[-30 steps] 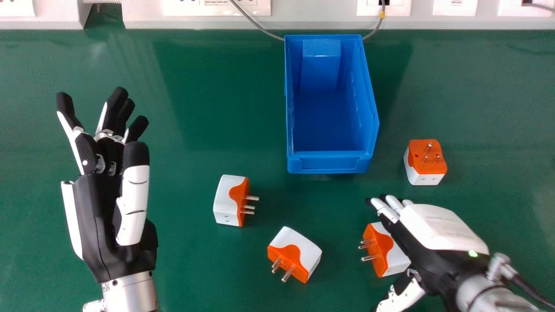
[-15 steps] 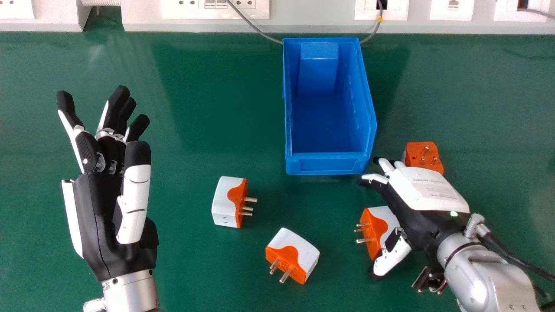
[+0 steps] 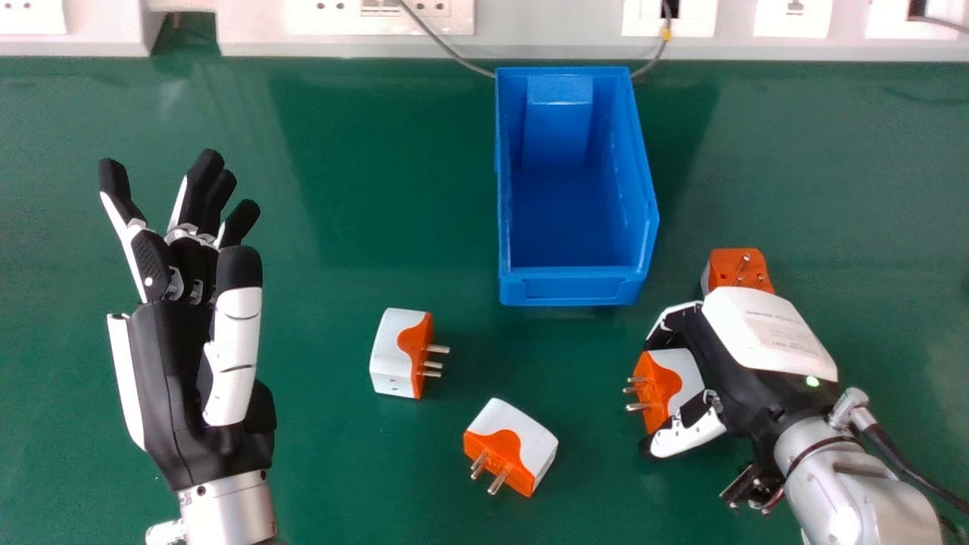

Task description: Pick all objects and put in blue box

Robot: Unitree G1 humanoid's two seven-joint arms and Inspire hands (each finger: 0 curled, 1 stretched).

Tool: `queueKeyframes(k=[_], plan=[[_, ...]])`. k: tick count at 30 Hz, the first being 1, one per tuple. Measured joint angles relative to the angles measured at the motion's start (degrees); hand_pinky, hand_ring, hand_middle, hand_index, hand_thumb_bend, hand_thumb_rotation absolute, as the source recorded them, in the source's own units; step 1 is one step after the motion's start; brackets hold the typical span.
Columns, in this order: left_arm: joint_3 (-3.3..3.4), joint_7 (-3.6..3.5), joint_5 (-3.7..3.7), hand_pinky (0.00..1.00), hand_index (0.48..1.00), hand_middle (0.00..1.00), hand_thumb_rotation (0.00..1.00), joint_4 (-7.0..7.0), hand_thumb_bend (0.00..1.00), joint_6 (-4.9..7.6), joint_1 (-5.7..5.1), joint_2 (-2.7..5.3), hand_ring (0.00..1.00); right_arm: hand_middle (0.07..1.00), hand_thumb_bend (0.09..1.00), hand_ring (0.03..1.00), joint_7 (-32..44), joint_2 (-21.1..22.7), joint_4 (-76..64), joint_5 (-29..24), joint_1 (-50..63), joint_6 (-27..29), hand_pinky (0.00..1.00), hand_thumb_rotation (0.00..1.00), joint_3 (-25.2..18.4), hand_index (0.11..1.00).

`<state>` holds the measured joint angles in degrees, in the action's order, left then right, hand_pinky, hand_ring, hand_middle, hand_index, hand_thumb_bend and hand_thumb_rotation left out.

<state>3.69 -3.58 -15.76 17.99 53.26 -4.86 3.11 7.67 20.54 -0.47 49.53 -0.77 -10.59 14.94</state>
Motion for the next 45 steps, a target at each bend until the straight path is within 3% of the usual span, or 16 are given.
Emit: queueKeyframes(k=[5, 15, 25, 29, 39, 45], plan=[[0.14, 0.29, -0.02, 0.86, 0.875, 0.89, 0.60, 0.00, 0.74, 0.00, -0.02, 0.00, 0.90, 0.499, 0.495, 0.439, -0.10, 0.36, -0.95, -1.71, 1.17, 0.23, 0.34, 0.00, 0.54, 0.527], [0.07, 0.08, -0.31, 0.86, 0.872, 0.88, 0.59, 0.07, 0.73, 0.02, 0.09, 0.00, 0.90, 0.499, 0.496, 0.426, -1.75, 2.28, -6.32, -4.84, 6.86, 2.73, 0.33, 0.00, 0.11, 0.511], [0.16, 0.06, -0.41, 0.86, 0.873, 0.88, 0.59, 0.49, 0.73, 0.02, 0.81, 0.01, 0.90, 0.504, 0.495, 0.413, -4.64, 3.34, -18.46, -6.73, 9.70, 8.15, 0.34, 0.00, -4.74, 0.505], [0.15, 0.09, -0.37, 0.86, 0.871, 0.88, 0.60, 0.85, 0.71, 0.02, 1.14, 0.02, 0.89, 0.485, 0.500, 0.410, -6.01, 3.37, -20.82, -6.62, 6.37, 11.07, 0.38, 0.00, -6.31, 0.499], [0.68, 0.59, -0.02, 0.86, 0.874, 0.89, 0.60, 0.96, 0.72, 0.02, 1.49, 0.06, 0.90, 0.437, 0.495, 0.391, -4.38, 2.72, -21.34, -6.43, -4.63, 10.89, 0.47, 0.00, -6.83, 0.524], [0.61, 0.49, -0.07, 0.87, 0.876, 0.89, 0.60, 0.96, 0.72, -0.01, 1.49, 0.06, 0.90, 0.457, 0.490, 0.380, -3.92, 1.94, -19.88, -5.48, -14.54, 11.11, 0.32, 0.00, -6.06, 0.538]])
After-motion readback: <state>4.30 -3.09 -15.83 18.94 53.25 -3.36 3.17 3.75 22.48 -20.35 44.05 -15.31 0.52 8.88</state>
